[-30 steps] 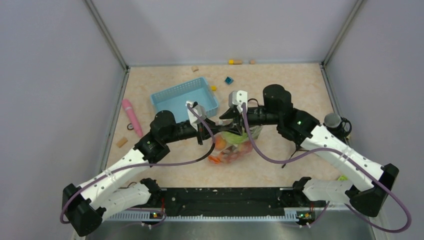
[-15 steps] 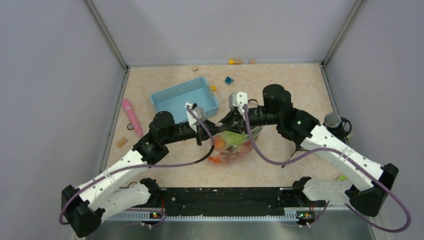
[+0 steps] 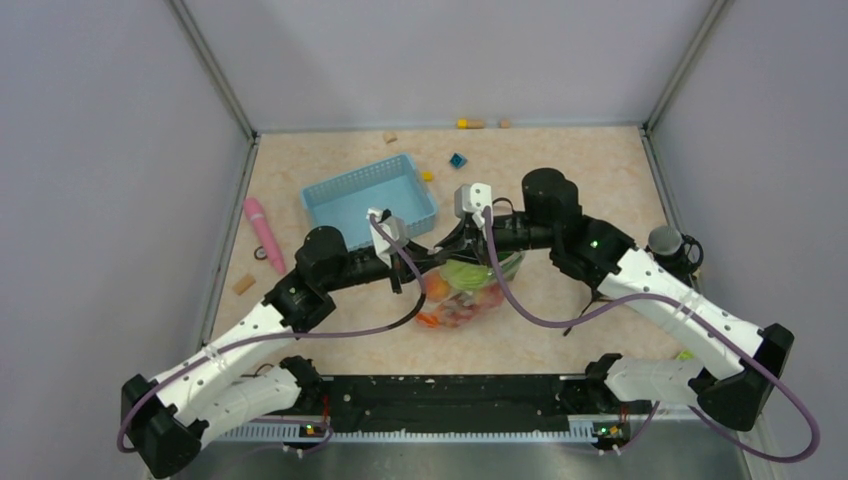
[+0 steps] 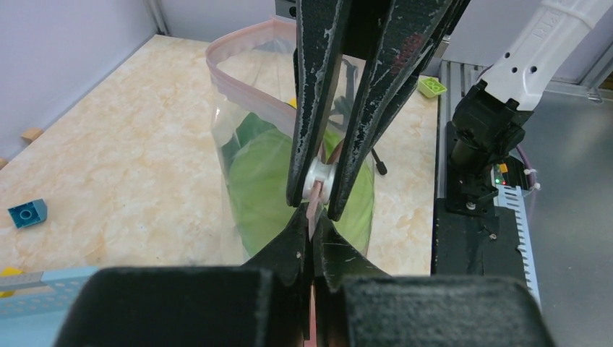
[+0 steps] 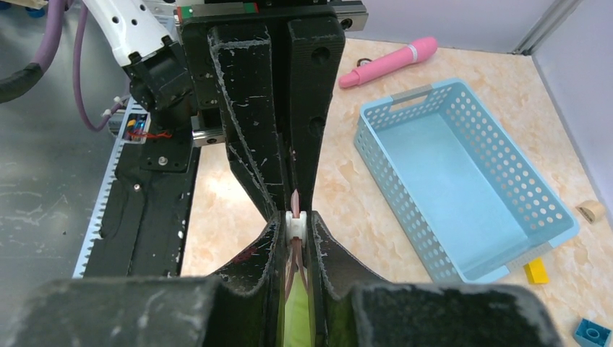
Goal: Place the food in the zip-top bag and seal the zipper
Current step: Zip the zipper food storage bag at the center of the board.
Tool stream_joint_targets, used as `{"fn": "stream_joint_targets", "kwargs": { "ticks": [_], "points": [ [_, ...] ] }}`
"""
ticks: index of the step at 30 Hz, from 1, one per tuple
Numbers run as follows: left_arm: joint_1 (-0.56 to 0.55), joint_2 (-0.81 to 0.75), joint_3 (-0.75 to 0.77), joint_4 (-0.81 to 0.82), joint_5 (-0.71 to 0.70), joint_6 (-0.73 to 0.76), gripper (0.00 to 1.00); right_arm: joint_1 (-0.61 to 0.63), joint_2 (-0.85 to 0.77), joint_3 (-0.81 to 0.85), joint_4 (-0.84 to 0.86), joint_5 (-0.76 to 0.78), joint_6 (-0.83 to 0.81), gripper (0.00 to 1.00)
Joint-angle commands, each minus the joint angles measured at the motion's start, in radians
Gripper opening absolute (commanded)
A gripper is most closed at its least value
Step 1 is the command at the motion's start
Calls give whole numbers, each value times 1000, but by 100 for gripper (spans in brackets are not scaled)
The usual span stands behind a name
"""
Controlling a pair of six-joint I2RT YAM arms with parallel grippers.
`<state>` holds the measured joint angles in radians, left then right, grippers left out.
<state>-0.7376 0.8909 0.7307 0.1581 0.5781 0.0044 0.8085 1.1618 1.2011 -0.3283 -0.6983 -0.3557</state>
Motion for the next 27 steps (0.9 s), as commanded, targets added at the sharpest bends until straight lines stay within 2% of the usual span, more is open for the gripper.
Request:
{"fn": "stream_joint_targets", "kwargs": {
  "ticks": [1, 6, 13, 27],
  "points": [
    [-1, -48, -24, 82, -13, 0, 0, 0, 4, 56, 9, 47, 15, 0],
    [-1, -100, -83, 129, -65, -51, 0, 0, -9, 60, -30, 151, 2, 0],
    [-2, -137, -101, 116, -100, -55, 0, 0, -44, 48, -39, 202, -8, 0],
    [0, -180, -125, 104, -302, -94, 0, -1, -138, -32, -12, 407, 27, 0]
  ]
}}
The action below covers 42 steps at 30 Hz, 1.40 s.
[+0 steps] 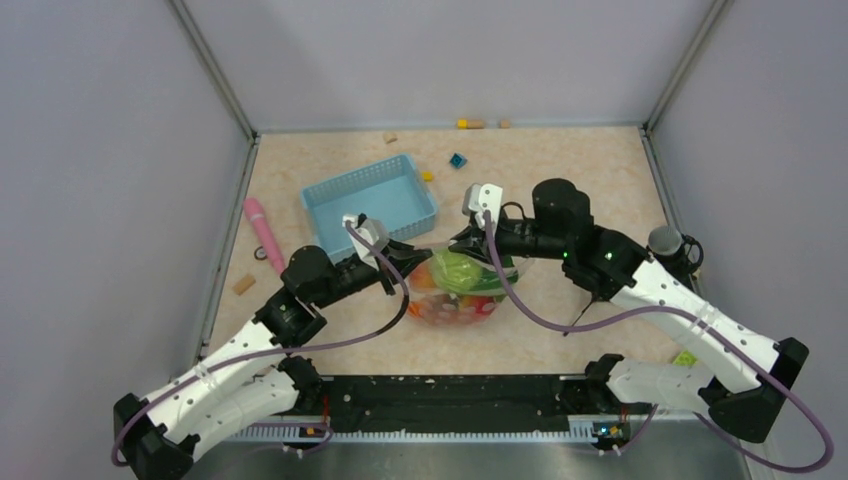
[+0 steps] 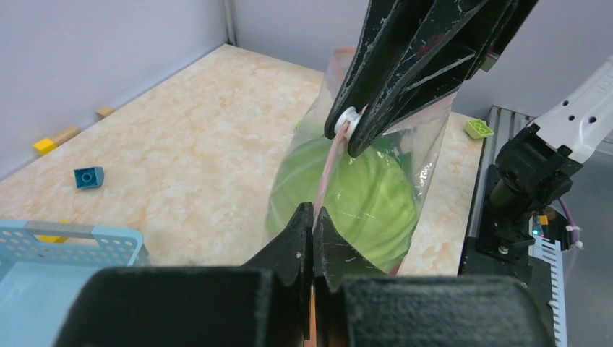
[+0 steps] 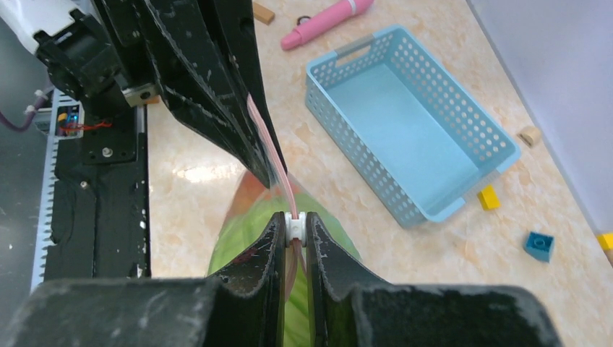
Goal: Place the food in the zip-top bag and seal the zipper
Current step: Zip the zipper food storage bag at the center of the board.
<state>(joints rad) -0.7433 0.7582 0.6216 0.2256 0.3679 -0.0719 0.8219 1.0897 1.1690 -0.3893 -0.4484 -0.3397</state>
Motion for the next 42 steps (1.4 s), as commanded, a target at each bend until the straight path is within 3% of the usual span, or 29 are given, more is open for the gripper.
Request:
{"fn": "stream_joint_targets", "kwargs": {
  "ticks": [1, 21, 42],
  "points": [
    [5, -52, -20, 38, -112, -24, 0, -14, -69, -2, 49, 180, 19, 0],
    [5, -76, -27, -6, -519, -109, 0, -15, -164, -64, 15, 438, 127, 0],
    [7, -54, 25, -114, -875, -192, 0, -16, -219, -81, -31, 564, 157, 0]
  ]
}}
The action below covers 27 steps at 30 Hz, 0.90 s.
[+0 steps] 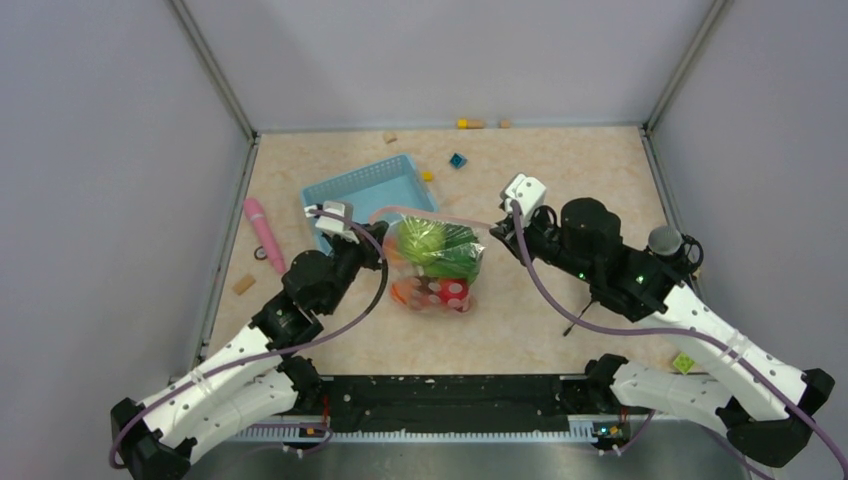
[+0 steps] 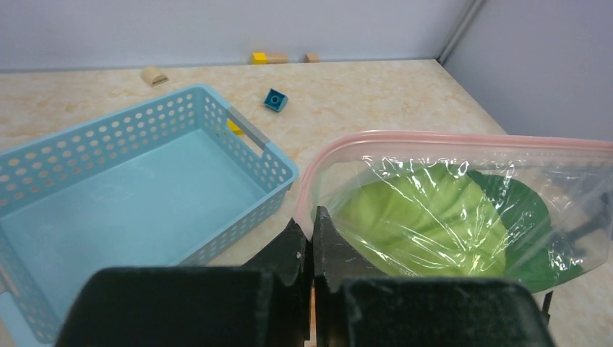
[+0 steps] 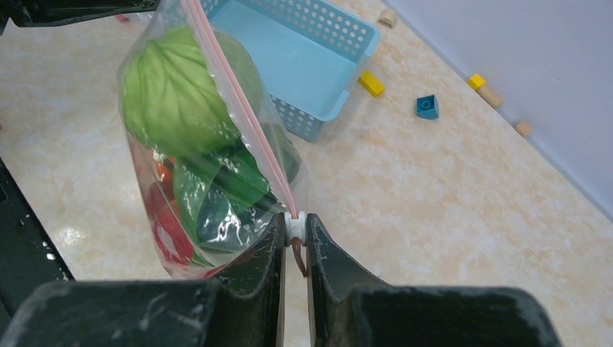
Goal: Place the food in the zip-top bag and seal the zipper
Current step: Zip the zipper food storage bag at the center of the board, then place the zipper food storage bag at the center of the board.
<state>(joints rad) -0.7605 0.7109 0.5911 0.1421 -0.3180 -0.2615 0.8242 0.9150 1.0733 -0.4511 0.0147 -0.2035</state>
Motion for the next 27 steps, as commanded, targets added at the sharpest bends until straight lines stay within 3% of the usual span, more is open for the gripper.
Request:
{"fn": "stream_joint_targets", "kwargs": {
  "ticks": [1, 12, 18, 20, 21, 22, 23, 24, 27],
  "points": [
    [24, -4, 60, -37, -202, -4, 0, -19, -46, 16, 31, 105, 27, 0],
    [24, 30, 92, -69, -209, -11, 0, -18, -59, 10, 38, 136, 69, 0],
    [24, 52, 110, -45, 90, 8, 0, -19, -69, 26, 53, 178, 172, 0],
    [24, 84, 129, -33, 145, -4, 30, -19, -62, 34, 49, 287, 221, 0],
    [24, 105, 149, -40, 154, -12, 57, -19, -53, 40, 40, 329, 243, 0],
    [24, 124, 168, -52, 144, -21, 76, -20, -41, 47, 30, 405, 253, 0],
    [24, 145, 189, -65, 126, -29, 89, -24, -27, 55, 20, 453, 264, 0],
    [24, 164, 209, -79, 101, -35, 96, -31, -6, 63, 11, 490, 275, 0],
    [25, 208, 254, -103, 17, -52, 98, -70, 54, 85, 6, 574, 285, 0]
  ]
}}
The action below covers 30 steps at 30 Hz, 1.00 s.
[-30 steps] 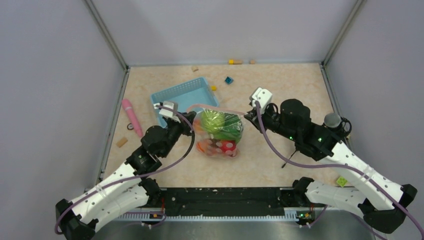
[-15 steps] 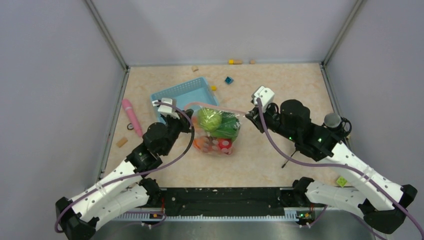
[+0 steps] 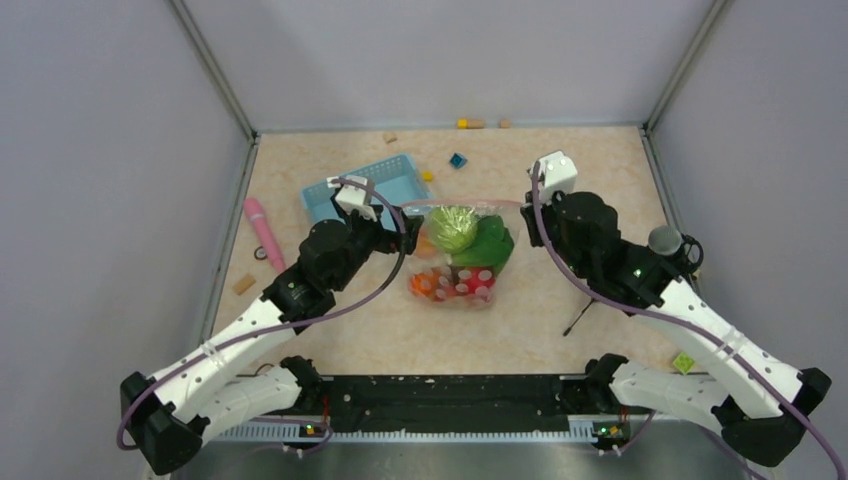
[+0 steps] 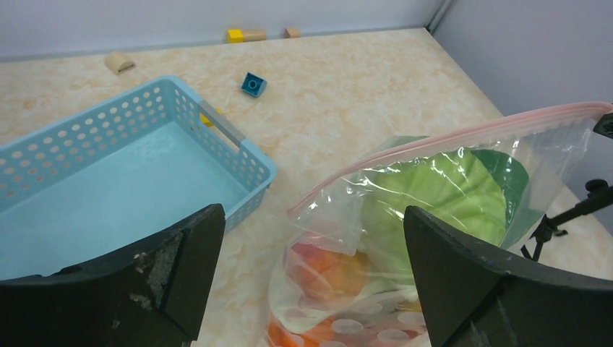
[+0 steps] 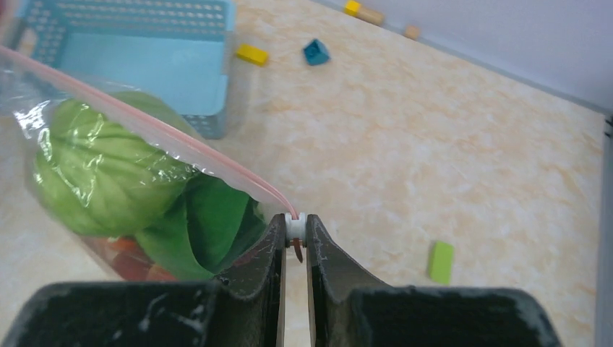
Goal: Place the food in the zip-top bag and seal the zipper
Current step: Place the zipper food storage bag at the center of the board.
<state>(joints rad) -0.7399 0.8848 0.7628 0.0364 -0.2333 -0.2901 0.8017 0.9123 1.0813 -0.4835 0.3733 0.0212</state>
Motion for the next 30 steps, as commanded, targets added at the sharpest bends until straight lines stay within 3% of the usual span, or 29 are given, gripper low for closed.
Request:
{"fn": "stream_joint_targets", "kwargs": {
  "ticks": [1, 4, 10, 14, 23, 25, 30],
  "points": [
    [5, 44, 91, -1, -87, -26, 98, -67, 81, 86, 38, 242, 65, 0],
    [8, 58, 99, -5, -129, -30, 98, -139, 161, 125, 38, 312, 67, 0],
    [35, 36, 69, -14, -249, -57, 98, -320, 328, 180, 131, 312, 25, 0],
    [66, 19, 28, -5, -329, -83, 99, -376, 421, 143, 331, 348, -105, 0],
    [160, 37, -5, -28, -356, -134, 98, -477, 673, 241, 447, 353, -132, 2],
    [171, 46, -2, -29, -360, -136, 98, -481, 712, 262, 449, 364, -133, 11],
    [183, 58, 10, -54, -368, -141, 98, -482, 754, 302, 432, 378, -130, 48]
  ]
}}
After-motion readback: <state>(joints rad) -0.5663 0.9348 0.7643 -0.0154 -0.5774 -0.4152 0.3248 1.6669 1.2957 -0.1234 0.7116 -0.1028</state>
